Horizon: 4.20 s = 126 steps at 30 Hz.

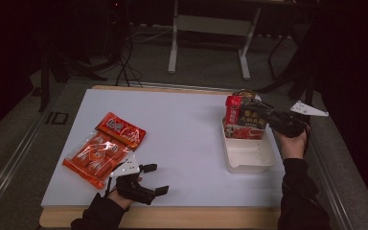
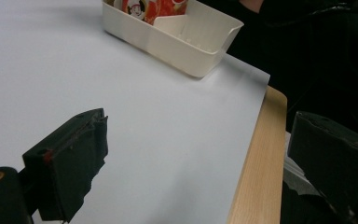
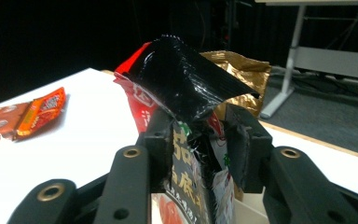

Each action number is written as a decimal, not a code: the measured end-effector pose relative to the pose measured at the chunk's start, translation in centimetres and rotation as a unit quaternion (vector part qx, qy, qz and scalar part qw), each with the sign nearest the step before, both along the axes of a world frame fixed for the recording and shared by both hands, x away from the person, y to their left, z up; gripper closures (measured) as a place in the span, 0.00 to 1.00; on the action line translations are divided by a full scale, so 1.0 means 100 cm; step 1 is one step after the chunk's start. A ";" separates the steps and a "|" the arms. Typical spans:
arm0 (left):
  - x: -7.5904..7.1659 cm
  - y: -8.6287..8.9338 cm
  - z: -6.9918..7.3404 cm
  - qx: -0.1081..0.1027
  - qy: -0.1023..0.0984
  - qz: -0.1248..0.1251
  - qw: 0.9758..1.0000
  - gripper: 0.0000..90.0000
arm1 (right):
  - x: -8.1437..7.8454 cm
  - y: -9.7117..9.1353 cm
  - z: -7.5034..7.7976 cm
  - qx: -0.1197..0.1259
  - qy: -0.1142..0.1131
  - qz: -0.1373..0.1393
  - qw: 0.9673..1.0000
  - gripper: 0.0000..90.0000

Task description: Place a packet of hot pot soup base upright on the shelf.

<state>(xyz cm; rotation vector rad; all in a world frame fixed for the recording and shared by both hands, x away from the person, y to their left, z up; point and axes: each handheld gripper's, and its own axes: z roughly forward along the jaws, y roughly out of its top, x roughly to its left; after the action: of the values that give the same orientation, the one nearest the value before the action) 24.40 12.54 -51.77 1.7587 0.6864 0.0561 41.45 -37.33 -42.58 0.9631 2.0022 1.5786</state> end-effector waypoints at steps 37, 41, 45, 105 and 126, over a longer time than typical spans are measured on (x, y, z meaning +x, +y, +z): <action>0.002 0.008 0.015 0.050 0.001 0.014 0.999 0.07 | -0.103 0.058 0.050 -0.008 -0.028 0.018 0.999 0.13; 0.003 0.015 0.021 0.051 -0.004 0.014 0.999 0.11 | -0.113 0.063 0.040 -0.010 -0.024 0.035 0.999 0.15; 0.006 0.026 0.029 0.058 -0.014 0.024 0.998 0.15 | -0.123 0.066 0.031 -0.005 -0.014 0.053 0.998 0.15; 0.110 0.191 0.001 0.263 0.063 0.293 0.917 1.00 | -0.159 0.081 -0.002 -0.011 0.015 0.114 0.993 0.16; 0.119 0.178 -0.011 0.285 0.102 0.281 0.911 1.00 | -0.158 0.081 -0.004 -0.013 0.020 0.115 0.993 0.17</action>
<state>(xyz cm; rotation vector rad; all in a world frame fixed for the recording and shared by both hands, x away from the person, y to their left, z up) 36.29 30.31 -52.84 2.0720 1.4272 0.5194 25.69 -29.20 -42.99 0.7819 2.2222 1.6580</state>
